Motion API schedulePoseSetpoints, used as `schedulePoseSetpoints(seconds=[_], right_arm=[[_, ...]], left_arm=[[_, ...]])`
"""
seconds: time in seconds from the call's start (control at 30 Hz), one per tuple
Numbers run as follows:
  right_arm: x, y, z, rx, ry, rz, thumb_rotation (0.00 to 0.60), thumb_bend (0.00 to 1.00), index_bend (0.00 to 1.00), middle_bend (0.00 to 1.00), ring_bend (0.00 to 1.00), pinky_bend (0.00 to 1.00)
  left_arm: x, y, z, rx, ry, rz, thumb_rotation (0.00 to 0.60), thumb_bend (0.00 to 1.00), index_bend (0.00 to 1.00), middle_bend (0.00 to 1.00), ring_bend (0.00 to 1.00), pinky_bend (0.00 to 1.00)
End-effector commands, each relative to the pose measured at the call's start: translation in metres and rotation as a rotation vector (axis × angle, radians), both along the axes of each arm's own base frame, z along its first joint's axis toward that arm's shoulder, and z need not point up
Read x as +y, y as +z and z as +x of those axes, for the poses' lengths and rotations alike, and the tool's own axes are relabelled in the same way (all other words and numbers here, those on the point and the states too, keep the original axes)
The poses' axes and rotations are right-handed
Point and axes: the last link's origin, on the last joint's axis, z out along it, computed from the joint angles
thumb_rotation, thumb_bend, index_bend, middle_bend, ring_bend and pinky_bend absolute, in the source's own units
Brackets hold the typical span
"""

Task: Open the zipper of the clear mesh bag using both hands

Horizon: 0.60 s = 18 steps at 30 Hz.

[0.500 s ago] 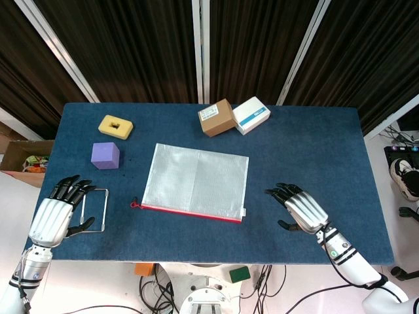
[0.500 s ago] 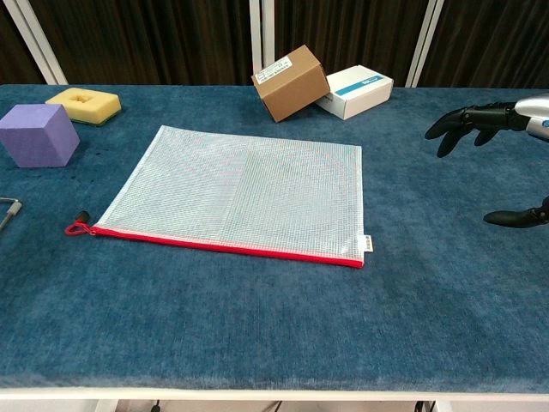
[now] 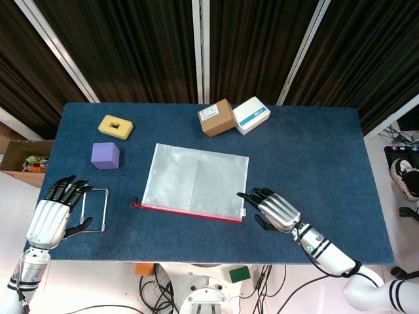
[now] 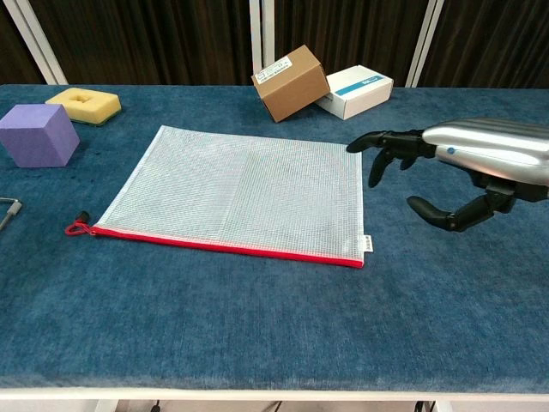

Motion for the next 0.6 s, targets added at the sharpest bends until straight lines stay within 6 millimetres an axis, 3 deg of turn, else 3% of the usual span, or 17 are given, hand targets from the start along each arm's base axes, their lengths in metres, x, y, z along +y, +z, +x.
schedulePoseSetpoints(seconds=[0.03,0.27,0.6], right_arm=[[-0.020,-0.027,0.031,0.009,0.058,0.034,0.600,0.64,0.06,0.30,0.12,0.25],[-0.047,-0.079,0.081,0.068,0.154,0.063,0.600,0.66,0.05,0.29,0.09,0.20],[-0.066,-0.137,0.116,0.112,0.190,0.056,0.600,0.66,0.05,0.30,0.09,0.20]], left_arm=[[-0.001,0.000,-0.001,-0.001,0.002,0.002,0.600,0.17,0.25,0.20,0.12,0.16],[-0.005,0.002,-0.010,-0.013,0.017,0.013,0.600,0.17,0.25,0.20,0.12,0.16],[-0.007,0.004,-0.021,-0.031,0.040,0.020,0.600,0.17,0.25,0.20,0.12,0.16]])
